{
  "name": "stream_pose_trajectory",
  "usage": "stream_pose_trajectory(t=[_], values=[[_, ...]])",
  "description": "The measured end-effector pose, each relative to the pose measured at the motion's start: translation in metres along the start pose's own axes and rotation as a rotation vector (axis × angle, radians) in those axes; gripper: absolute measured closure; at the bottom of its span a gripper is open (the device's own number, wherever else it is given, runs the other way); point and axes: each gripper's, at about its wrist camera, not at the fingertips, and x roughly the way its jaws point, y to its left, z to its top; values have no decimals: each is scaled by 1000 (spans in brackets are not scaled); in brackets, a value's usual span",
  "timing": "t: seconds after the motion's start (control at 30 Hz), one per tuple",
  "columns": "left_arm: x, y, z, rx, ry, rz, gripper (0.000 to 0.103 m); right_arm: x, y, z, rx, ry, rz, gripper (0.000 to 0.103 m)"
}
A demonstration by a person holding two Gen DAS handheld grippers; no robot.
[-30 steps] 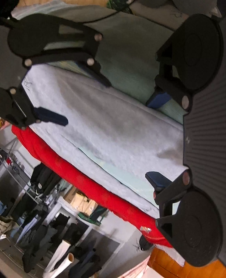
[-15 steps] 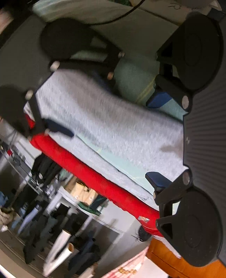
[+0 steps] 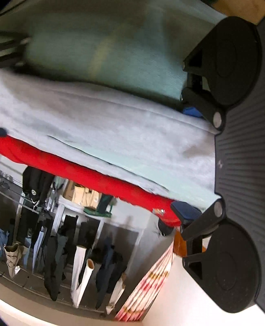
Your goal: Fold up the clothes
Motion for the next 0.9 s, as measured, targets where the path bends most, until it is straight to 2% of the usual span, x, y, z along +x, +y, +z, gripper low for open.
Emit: stream_pose_trajectory(t=[0.03, 0.07, 0.1, 0.13, 0.17, 0.2, 0.3, 0.53, 0.6, 0.7, 0.73, 0.8, 0.9], values=[[0, -2, 0, 17, -9, 13, 28, 0, -1, -1, -4, 9, -13, 19], [1, -3, 2, 31, -18, 12, 47, 0, -2, -1, -9, 19, -25, 29], [1, -4, 4, 46, -27, 9, 59, -1, -1, 0, -18, 26, -23, 49], [1, -4, 5, 51, -27, -3, 80, -2, 0, 1, -19, 27, -9, 61], [1, -3, 6, 53, -26, -15, 89, -3, 0, 2, -8, 25, 17, 87], [1, -2, 7, 54, -26, -27, 91, -4, 0, 4, 2, 23, 42, 98], [-5, 5, 4, 43, -18, -76, 100, -9, -1, 8, 27, 20, 125, 100], [-29, 13, -9, 14, 7, -176, 102, -19, -24, 12, 122, 9, 281, 100], [-32, 11, -12, -4, 18, -195, 101, -21, -22, 12, 119, 10, 318, 100], [-33, 11, -17, -37, 40, -229, 90, -17, -14, 10, 119, 30, 342, 99], [-35, 13, -18, -56, 50, -245, 91, -16, -14, 9, 120, 31, 342, 98], [-41, 23, -20, -119, 55, -271, 90, -19, -16, 10, 132, 19, 337, 89], [-47, 50, -28, -257, 68, -337, 89, -27, -28, 6, 187, 2, 398, 77]])
